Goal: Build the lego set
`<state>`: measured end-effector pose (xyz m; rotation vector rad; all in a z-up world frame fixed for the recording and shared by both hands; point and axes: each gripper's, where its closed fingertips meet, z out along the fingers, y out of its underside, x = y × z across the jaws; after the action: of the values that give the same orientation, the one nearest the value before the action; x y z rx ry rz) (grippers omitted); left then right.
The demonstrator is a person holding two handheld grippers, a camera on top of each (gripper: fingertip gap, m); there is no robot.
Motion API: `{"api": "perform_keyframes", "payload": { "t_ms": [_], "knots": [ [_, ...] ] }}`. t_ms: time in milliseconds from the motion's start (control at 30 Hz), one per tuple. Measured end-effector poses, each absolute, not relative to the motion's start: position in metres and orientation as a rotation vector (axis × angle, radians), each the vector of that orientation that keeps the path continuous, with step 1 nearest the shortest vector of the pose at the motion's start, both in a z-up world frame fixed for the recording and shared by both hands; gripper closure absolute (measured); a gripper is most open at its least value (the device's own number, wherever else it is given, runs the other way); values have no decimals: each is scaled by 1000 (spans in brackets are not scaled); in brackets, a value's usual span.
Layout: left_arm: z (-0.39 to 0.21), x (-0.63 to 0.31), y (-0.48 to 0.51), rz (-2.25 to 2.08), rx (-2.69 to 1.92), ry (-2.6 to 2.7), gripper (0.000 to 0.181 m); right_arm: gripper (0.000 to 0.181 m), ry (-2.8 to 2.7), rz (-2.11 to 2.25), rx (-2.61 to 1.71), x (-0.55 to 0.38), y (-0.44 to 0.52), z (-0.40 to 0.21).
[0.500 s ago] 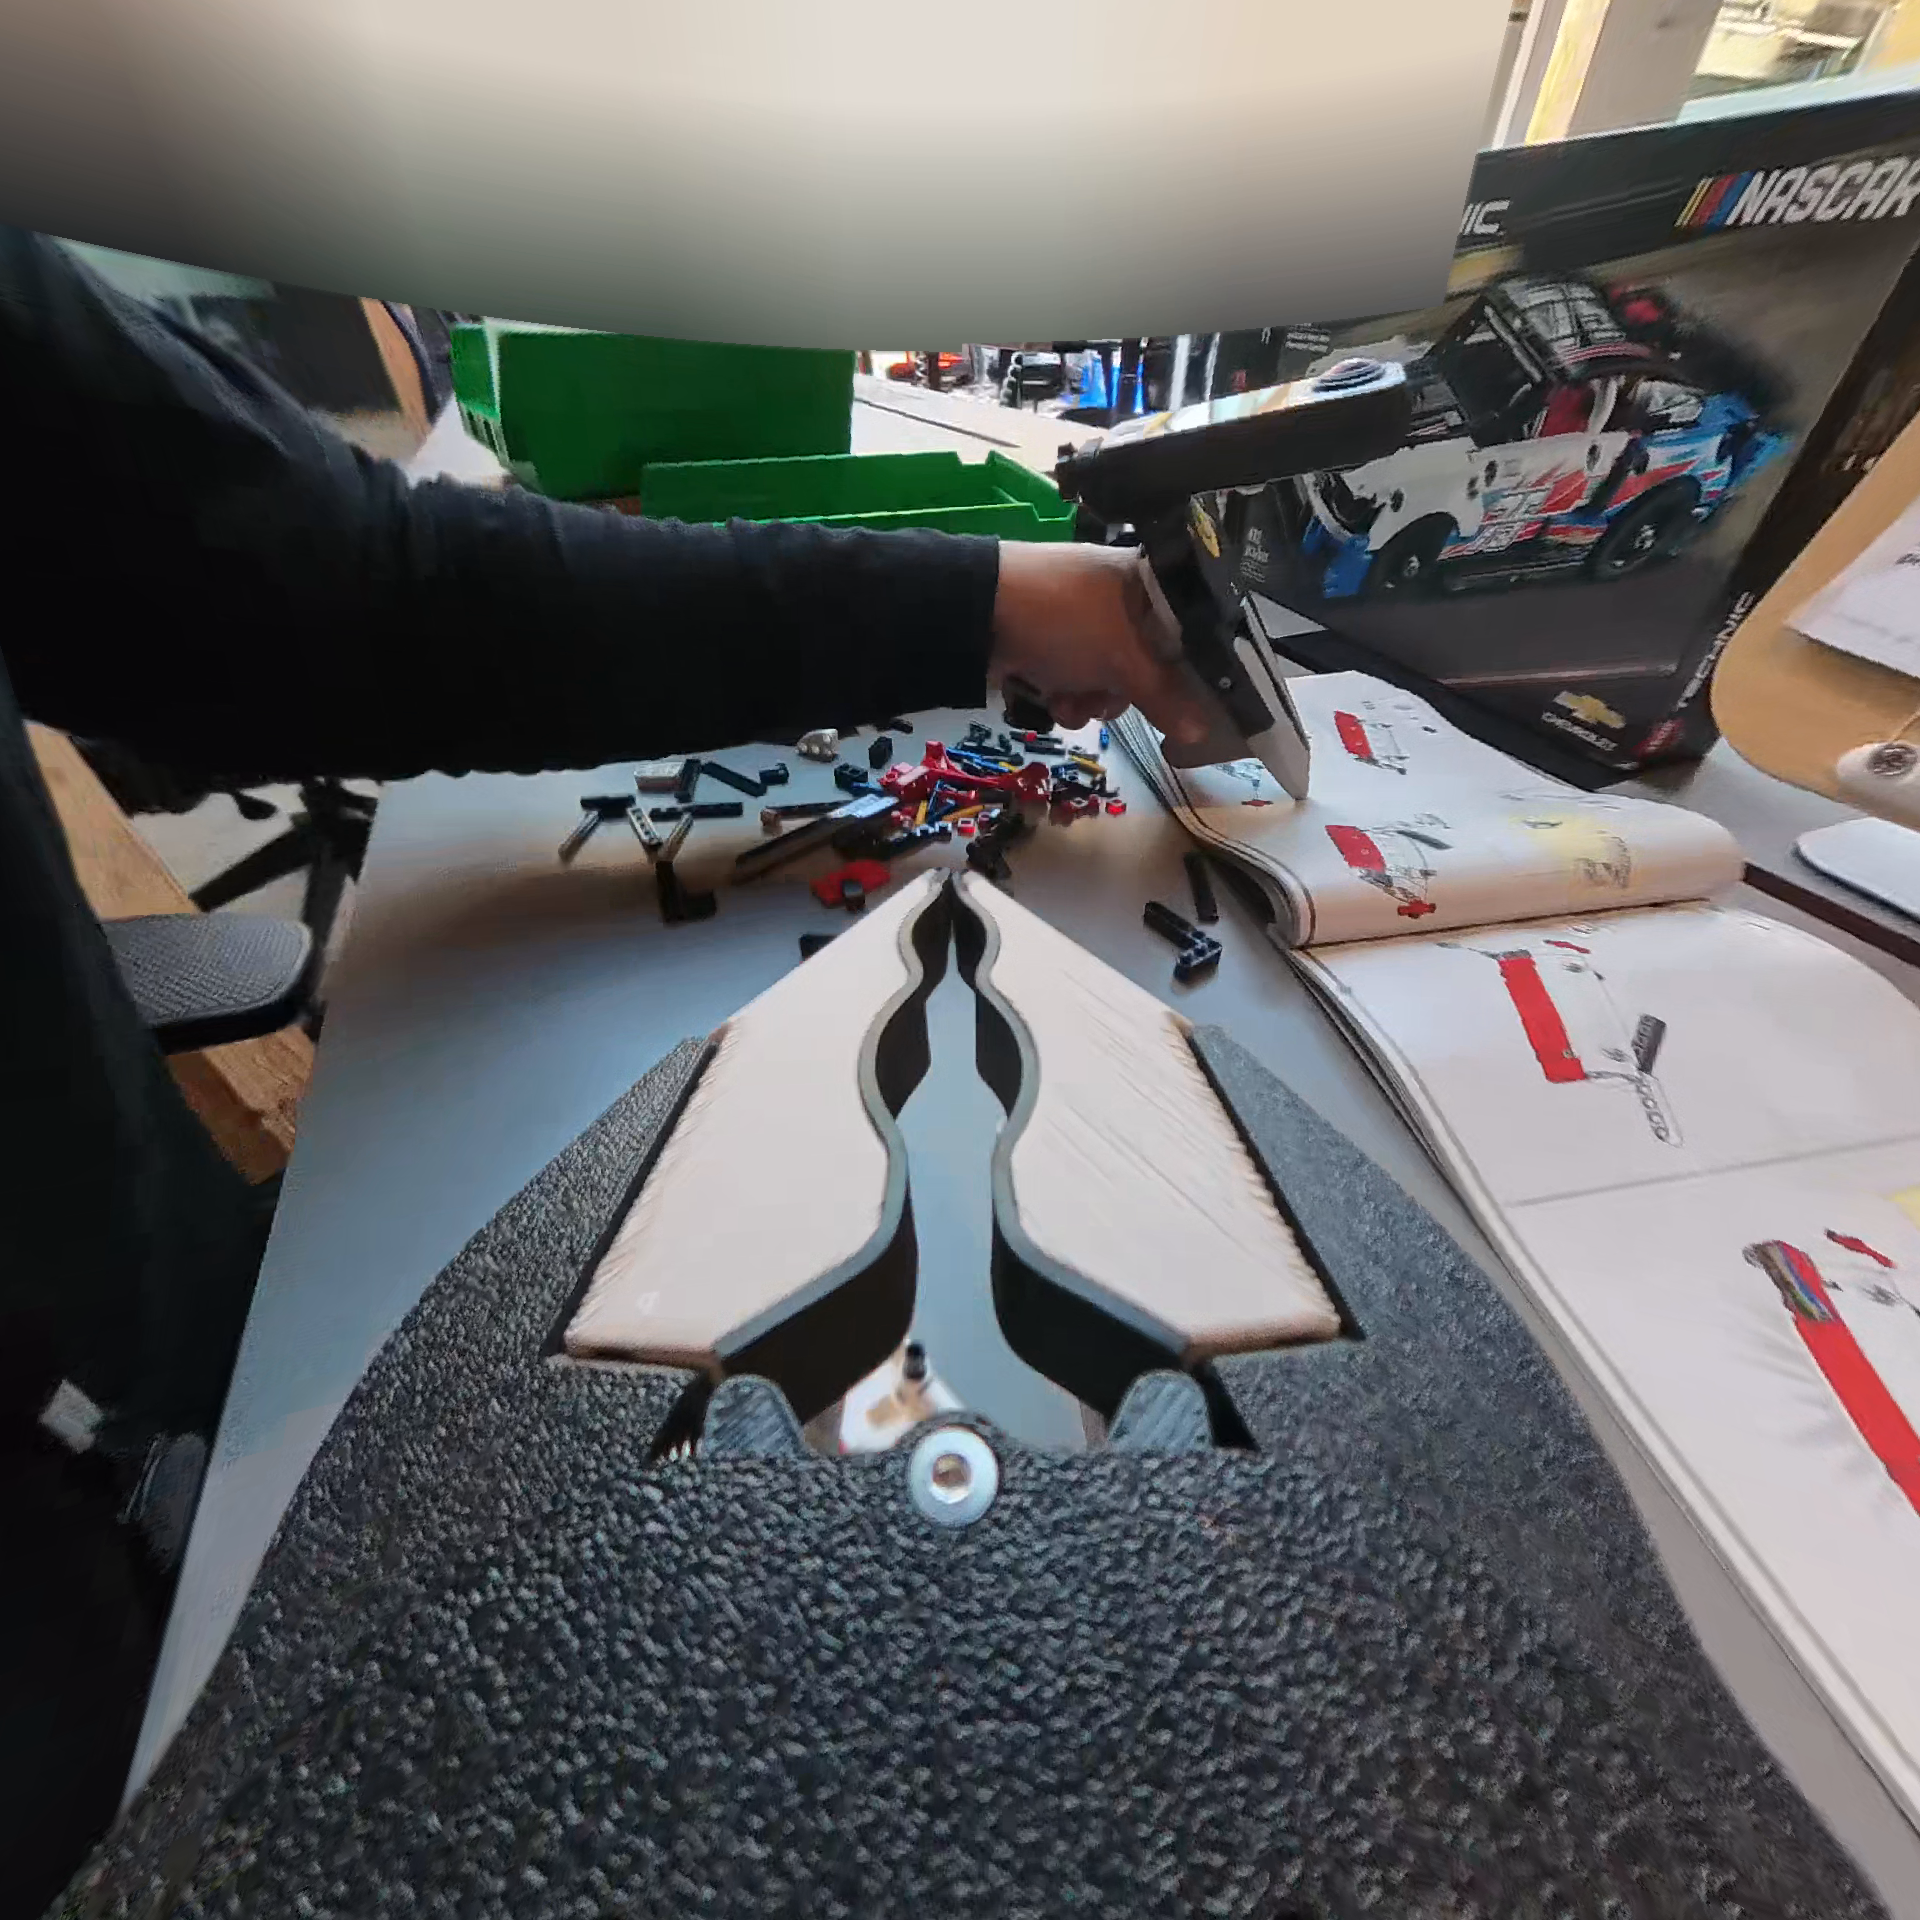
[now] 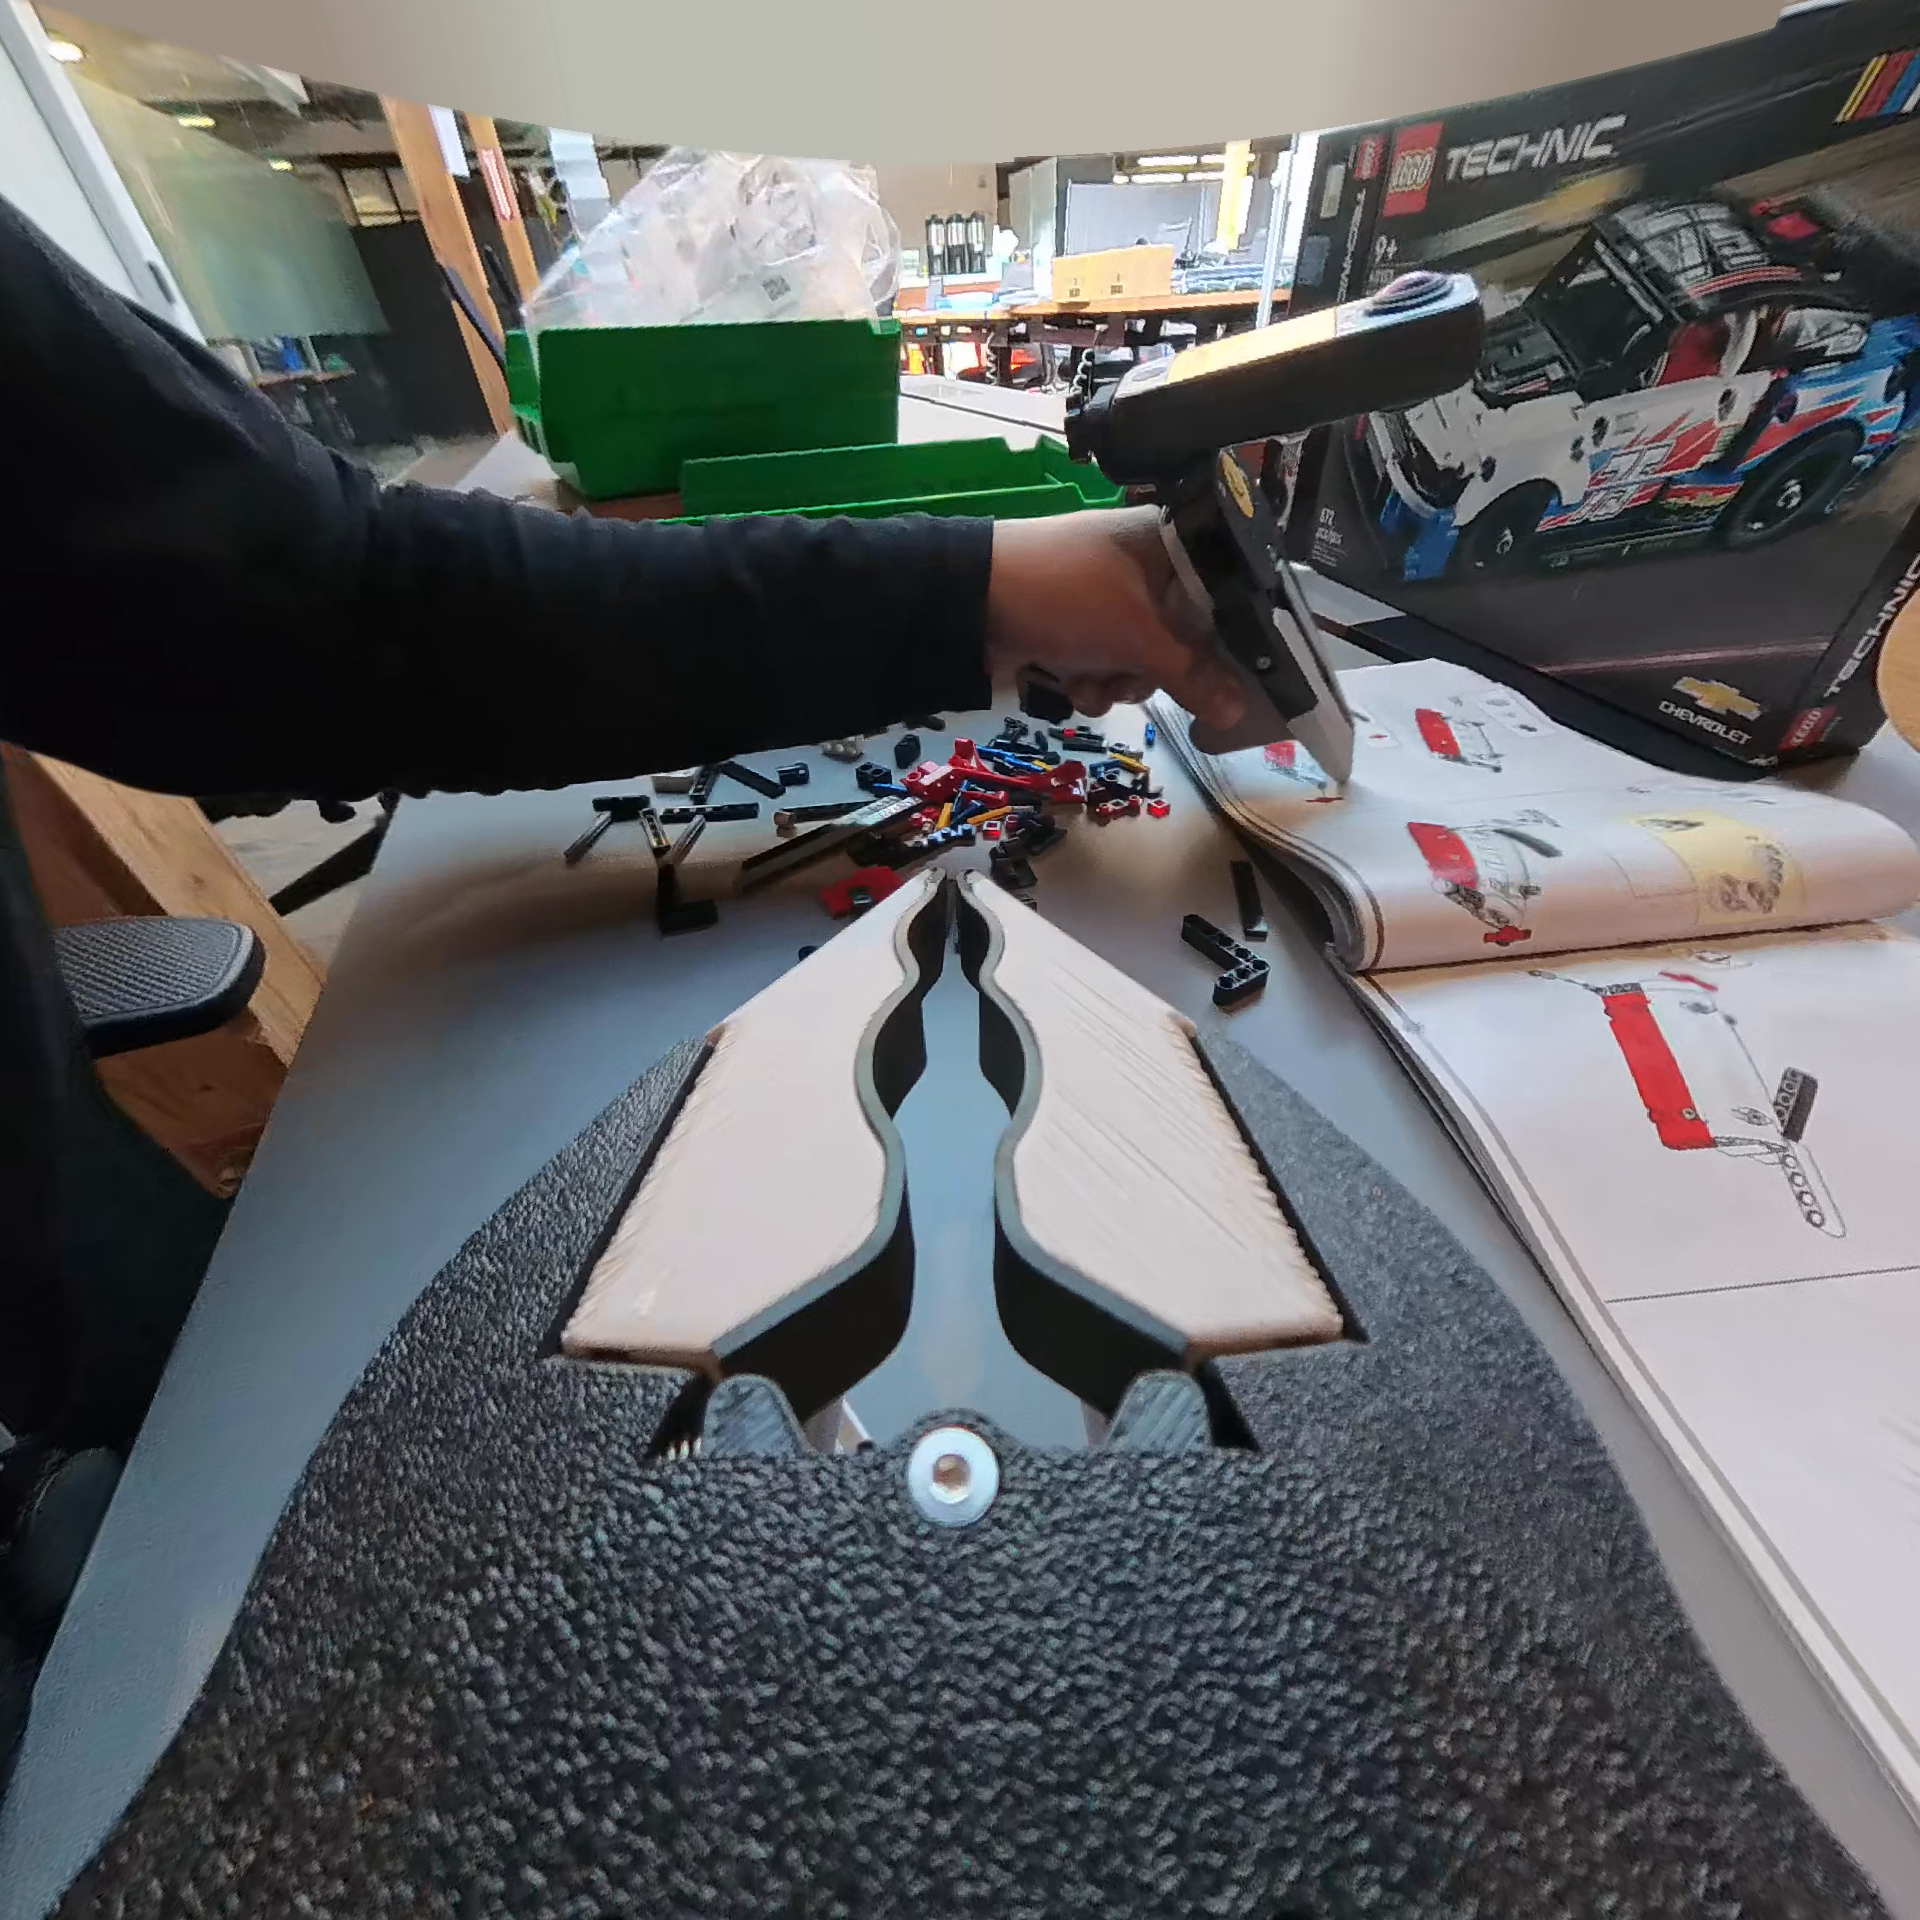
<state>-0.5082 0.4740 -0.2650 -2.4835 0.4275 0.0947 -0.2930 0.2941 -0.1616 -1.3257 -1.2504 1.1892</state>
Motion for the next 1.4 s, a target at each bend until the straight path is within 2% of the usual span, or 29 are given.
{"api": "perform_keyframes", "payload": {
  "t_ms": [167,300,467,733,933,1200,1400],
  "knots": [
    [-227,-499,443,136,-2428,422,181,181,-1259,1108,-1304,-282,291,-153],
    [-195,-472,402,105,-2350,461,170,181,-1218,1075,-1335,-266,288,-153],
    [-183,-420,352,-35,-2235,493,172,181,-1169,998,-1397,-238,286,-162],
    [-218,-358,295,-398,-2234,544,169,180,-1113,812,-1512,-171,301,-162],
    [-239,-308,264,-609,-2261,698,167,174,-1248,864,-1653,-165,267,-201],
    [-248,-296,244,-615,-2280,798,166,175,-1391,819,-1679,-186,243,-227],
    [-259,-302,245,-513,-2213,735,175,175,-1418,854,-1685,-193,239,-234]
  ]
}}
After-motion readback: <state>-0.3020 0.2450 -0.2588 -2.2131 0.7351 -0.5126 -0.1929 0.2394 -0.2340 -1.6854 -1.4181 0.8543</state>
